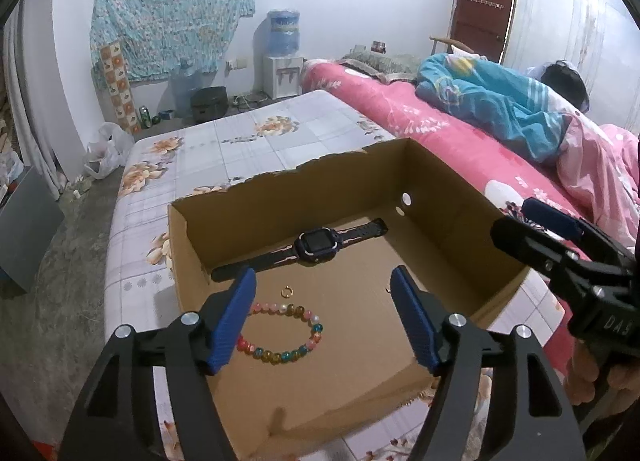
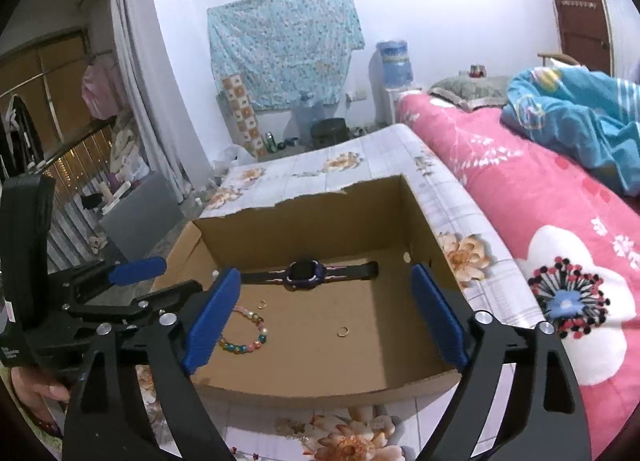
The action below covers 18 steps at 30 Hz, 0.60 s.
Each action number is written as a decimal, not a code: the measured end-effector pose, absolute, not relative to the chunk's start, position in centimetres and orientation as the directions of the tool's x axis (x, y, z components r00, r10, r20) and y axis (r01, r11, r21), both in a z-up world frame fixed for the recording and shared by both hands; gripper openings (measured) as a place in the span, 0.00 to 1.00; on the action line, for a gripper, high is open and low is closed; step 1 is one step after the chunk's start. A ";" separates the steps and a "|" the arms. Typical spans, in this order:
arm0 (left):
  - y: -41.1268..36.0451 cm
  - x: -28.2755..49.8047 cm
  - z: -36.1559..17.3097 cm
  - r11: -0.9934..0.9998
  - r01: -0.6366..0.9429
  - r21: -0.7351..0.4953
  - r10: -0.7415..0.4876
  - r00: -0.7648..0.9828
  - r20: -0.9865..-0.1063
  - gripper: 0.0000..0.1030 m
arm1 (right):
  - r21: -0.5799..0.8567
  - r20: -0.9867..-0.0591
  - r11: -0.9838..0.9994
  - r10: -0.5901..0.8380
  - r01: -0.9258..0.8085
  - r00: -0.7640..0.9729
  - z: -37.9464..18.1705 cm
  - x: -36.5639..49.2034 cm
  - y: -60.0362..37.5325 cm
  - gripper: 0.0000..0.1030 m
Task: Organize jewelry
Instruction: 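Open the left gripper to drop the gold ring into the box while the right drops its ring, then raise both grippers up and back away from the box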
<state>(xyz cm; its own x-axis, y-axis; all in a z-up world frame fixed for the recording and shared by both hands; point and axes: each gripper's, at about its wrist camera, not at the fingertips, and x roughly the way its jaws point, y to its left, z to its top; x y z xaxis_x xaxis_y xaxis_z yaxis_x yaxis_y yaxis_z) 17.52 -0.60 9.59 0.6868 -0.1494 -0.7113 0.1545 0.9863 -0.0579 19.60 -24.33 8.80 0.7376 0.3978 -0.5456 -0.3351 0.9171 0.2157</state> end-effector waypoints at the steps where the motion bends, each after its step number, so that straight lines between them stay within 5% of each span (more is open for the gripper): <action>1: -0.6 17.2 9.7 0.986 0.156 -0.065 -0.155 0.686 -0.711 0.68 | 0.215 -0.542 0.917 0.398 -0.336 0.740 8.9 19.4 -24.3 0.84; 18: -0.9 13.0 10.8 0.975 0.195 -0.106 -0.215 0.705 -0.676 0.76 | 0.182 -0.515 0.931 0.365 -0.317 0.776 10.6 16.2 -23.8 0.92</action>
<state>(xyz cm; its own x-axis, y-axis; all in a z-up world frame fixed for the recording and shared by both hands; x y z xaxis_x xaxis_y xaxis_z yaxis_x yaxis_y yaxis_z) 12.98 -0.94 10.84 0.7053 -0.2146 -0.6756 0.1953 0.9750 -0.1058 16.20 -23.79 10.61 0.7756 0.3649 -0.5150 -0.3173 0.9308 0.1816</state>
